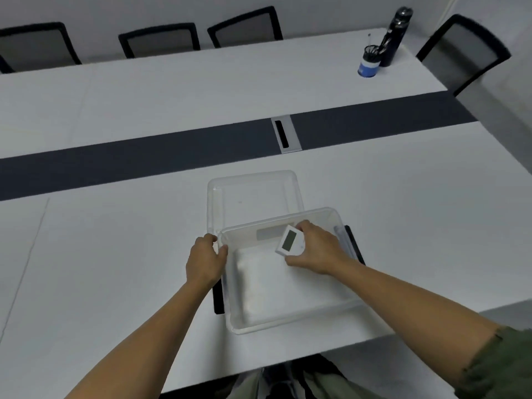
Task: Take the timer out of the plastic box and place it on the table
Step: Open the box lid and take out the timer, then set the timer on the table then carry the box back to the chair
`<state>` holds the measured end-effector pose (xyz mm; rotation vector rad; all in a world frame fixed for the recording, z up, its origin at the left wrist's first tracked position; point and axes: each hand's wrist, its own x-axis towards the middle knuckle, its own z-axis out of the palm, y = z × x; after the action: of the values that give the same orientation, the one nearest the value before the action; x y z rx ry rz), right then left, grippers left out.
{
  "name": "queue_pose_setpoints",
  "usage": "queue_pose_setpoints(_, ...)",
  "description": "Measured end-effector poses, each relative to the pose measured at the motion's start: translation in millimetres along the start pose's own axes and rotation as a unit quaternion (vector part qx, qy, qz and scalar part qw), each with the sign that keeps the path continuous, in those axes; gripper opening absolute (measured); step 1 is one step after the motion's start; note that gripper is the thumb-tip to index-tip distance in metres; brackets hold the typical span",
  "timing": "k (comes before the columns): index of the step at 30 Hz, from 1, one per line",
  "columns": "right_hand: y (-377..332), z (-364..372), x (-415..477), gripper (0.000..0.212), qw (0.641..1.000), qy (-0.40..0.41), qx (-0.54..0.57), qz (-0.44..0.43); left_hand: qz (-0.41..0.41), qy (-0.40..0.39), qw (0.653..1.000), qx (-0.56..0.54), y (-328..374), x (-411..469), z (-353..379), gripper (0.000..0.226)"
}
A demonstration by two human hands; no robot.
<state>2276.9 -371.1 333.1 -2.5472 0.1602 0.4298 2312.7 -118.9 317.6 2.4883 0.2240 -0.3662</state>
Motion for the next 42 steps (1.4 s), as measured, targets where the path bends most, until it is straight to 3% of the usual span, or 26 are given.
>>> queue_pose_setpoints(5, 35, -70, -17, 0.073, 0.984, 0.138, 0.083, 0.074, 0.066, 0.042, 0.996, 0.039, 51, 2, 1, 0.038)
queue_pose_setpoints(9, 92, -103, -20, 0.074, 0.956, 0.197, 0.105, 0.189, 0.135, 0.004, 0.990, 0.033, 97, -10, 26, 0.035)
queue_pose_setpoints(16, 190, -72, -18, 0.067, 0.935, 0.110, 0.080, 0.329, 0.124, -0.206, 0.969, -0.063, 156, -55, 101, 0.045)
queue_pose_setpoints(21, 229, -30, -15, 0.072, 0.937, 0.037, 0.036, 0.347, 0.064, -0.243, 0.962, -0.111, 171, -77, 141, 0.054)
queue_pose_setpoints(29, 243, -20, -9, 0.092, 0.952, 0.019, -0.014, 0.305, 0.019, -0.206, 0.973, -0.104, 172, -82, 158, 0.049)
queue_pose_setpoints(36, 236, -43, 0, 0.092, 0.960, -0.016, -0.042, 0.277, 0.014, -0.187, 0.976, -0.107, 174, -80, 150, 0.042)
queue_pose_setpoints(39, 213, -67, 23, 0.079, 0.970, 0.024, -0.052, 0.236, 0.012, -0.119, 0.986, -0.118, 167, -70, 122, 0.036)
queue_pose_setpoints(42, 173, -85, 52, 0.065, 0.982, 0.042, -0.007, 0.182, 0.005, 0.016, 0.993, -0.116, 146, -50, 74, 0.026)
